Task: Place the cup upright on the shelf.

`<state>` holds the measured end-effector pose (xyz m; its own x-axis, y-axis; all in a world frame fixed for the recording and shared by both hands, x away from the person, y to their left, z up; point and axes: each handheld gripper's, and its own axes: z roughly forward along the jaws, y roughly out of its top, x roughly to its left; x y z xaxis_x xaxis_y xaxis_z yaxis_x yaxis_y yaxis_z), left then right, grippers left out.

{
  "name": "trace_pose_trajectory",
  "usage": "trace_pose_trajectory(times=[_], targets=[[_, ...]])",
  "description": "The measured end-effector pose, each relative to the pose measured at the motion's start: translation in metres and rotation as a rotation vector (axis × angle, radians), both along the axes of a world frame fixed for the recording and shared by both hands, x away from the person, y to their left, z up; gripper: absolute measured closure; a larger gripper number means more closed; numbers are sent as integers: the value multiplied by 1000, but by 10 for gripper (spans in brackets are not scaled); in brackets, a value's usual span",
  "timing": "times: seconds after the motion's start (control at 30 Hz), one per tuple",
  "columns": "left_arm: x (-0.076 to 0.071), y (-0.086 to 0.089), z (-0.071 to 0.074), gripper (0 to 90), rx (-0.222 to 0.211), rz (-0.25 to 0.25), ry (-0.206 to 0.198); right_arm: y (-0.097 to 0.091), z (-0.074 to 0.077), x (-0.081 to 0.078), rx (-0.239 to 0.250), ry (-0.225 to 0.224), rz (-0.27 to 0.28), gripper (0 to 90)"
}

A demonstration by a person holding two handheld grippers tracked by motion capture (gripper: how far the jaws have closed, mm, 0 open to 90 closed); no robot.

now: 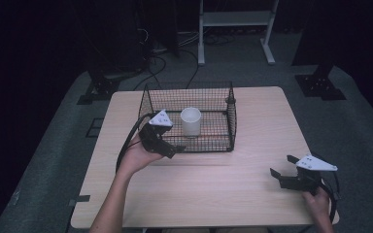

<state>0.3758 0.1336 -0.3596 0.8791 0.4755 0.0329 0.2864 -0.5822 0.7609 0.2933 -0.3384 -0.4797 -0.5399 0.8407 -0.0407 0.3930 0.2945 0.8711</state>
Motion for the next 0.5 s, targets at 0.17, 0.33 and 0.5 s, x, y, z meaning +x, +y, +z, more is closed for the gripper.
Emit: trace_pose_trajectory(times=[0.17,0.33,0.5], targets=[[-4,3,-4,68,-8,1,5,0,0,0,1,1,-2,131],[-9,4,-6,68,-4,1,-5,0,0,0,2,1,-3,131],[-14,6,-10,68,-12,4,-4,0,0,0,1,1,-4,131]])
